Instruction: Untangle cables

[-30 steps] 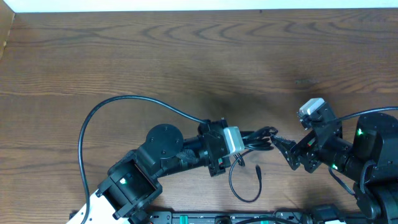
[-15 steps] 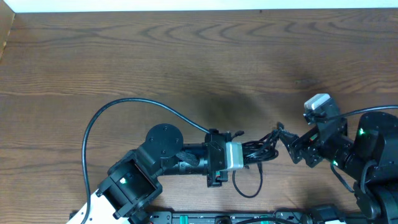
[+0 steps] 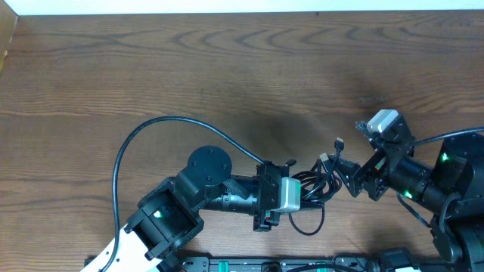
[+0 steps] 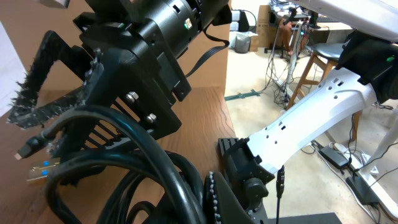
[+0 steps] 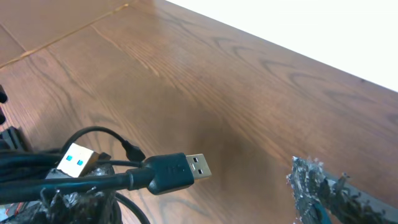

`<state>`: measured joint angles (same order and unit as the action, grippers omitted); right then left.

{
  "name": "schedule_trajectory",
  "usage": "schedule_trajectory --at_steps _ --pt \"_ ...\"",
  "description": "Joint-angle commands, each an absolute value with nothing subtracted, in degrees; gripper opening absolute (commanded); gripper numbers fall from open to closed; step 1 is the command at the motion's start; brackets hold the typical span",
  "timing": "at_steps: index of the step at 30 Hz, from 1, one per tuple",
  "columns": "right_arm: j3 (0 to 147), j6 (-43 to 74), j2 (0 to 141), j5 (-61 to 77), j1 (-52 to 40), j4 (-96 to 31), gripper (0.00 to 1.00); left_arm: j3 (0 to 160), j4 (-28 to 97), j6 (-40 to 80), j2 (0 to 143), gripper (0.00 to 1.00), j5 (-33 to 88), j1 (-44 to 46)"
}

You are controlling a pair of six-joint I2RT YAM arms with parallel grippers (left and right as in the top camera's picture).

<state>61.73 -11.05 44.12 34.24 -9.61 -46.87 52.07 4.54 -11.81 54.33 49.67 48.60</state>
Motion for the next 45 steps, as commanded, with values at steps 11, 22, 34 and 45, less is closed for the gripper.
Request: schedule_trajectory --at_steps 11,22,34,45 --pt "62.11 -5.76 43.64 27.66 -10.07 -50.37 0.95 53.12 3.33 -6.72 52.03 0.07 29.63 48.56" --pt "62.11 -4.73 43.64 22.65 -10.07 -61.6 0.99 53.12 3.36 6.61 49.17 0.07 17.56 48.53" --pt "62.11 -9.58 43.64 41.85 -10.07 -65.43 0.98 53.12 1.78 20.05 49.17 0.07 9.74 48.56" --pt "62.11 -26.44 43.66 61.84 -10.17 -63.72 0.95 53.12 -3.05 34.57 49.82 0.07 10.31 48.56"
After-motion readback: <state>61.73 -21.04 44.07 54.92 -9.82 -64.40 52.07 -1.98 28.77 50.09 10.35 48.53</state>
